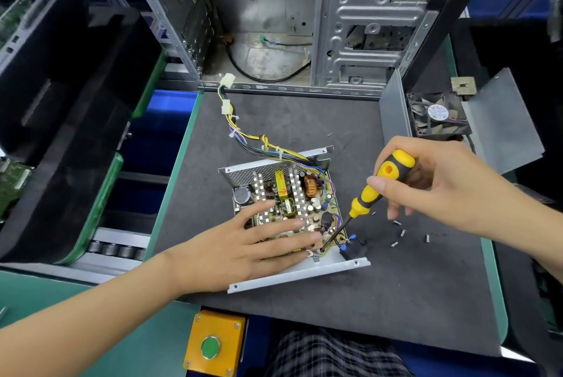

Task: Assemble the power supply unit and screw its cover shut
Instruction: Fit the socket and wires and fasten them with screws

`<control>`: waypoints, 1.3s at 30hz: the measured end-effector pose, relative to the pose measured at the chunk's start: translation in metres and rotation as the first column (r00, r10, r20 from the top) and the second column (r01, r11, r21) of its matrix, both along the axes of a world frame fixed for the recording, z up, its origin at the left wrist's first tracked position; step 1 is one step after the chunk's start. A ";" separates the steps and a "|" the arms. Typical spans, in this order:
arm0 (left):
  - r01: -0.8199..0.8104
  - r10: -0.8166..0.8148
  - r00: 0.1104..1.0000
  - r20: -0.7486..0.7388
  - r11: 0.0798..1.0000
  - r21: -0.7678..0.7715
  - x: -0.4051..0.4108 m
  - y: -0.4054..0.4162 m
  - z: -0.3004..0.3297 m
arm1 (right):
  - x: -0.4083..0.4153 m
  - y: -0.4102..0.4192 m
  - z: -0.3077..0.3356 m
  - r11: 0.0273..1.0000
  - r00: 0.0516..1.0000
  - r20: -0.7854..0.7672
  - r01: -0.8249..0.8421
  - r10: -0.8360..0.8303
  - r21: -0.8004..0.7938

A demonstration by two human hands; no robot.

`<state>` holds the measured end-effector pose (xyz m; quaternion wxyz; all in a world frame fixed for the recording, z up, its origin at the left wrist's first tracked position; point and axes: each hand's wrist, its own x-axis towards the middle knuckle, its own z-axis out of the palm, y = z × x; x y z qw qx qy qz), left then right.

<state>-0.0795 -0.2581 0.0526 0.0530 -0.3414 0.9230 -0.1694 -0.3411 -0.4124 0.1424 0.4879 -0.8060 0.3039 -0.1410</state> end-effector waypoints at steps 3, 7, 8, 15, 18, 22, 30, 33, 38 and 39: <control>0.016 -0.016 1.000 -0.006 1.000 -0.010 0.002 0.001 -0.002 | 0.002 0.001 -0.001 1.000 1.000 0.009 -0.001 0.001 0.011; 0.015 -0.015 1.000 -0.018 1.000 -0.014 0.004 0.003 -0.003 | 0.005 0.004 -0.004 0.999 1.000 0.025 -0.010 0.009 0.036; 0.014 -0.015 1.000 -0.013 1.000 -0.022 0.004 0.004 -0.004 | 0.006 0.005 -0.005 0.999 1.000 0.030 -0.011 0.009 0.043; -0.021 0.021 1.000 -0.007 0.999 -0.038 -0.001 0.004 -0.004 | 0.003 0.015 -0.011 0.998 0.999 0.033 0.023 -0.025 0.052; -0.020 0.020 0.999 -0.045 1.000 -0.016 0.000 0.005 -0.003 | -0.001 0.018 -0.013 0.995 0.996 0.061 0.061 -0.066 0.079; -0.030 0.030 0.998 -0.059 1.000 0.008 -0.001 0.005 -0.001 | -0.004 0.021 -0.014 0.990 0.992 0.080 0.091 -0.100 0.105; -0.040 0.039 0.998 -0.046 0.999 -0.005 -0.001 0.006 -0.005 | -0.005 0.021 -0.017 0.991 0.993 0.068 0.089 -0.097 0.101; -0.051 0.050 0.997 -0.055 0.999 -0.010 -0.001 0.006 -0.007 | -0.004 0.020 -0.018 0.992 0.994 0.058 0.082 -0.088 0.095; -0.047 0.047 0.997 -0.057 0.999 -0.012 0.000 0.006 -0.009 | -0.004 0.020 -0.018 0.995 0.997 0.036 0.069 -0.071 0.067; -0.047 0.046 0.997 -0.055 0.999 -0.013 0.000 0.006 -0.010 | -0.004 0.020 -0.018 0.997 0.998 0.029 0.061 -0.063 0.055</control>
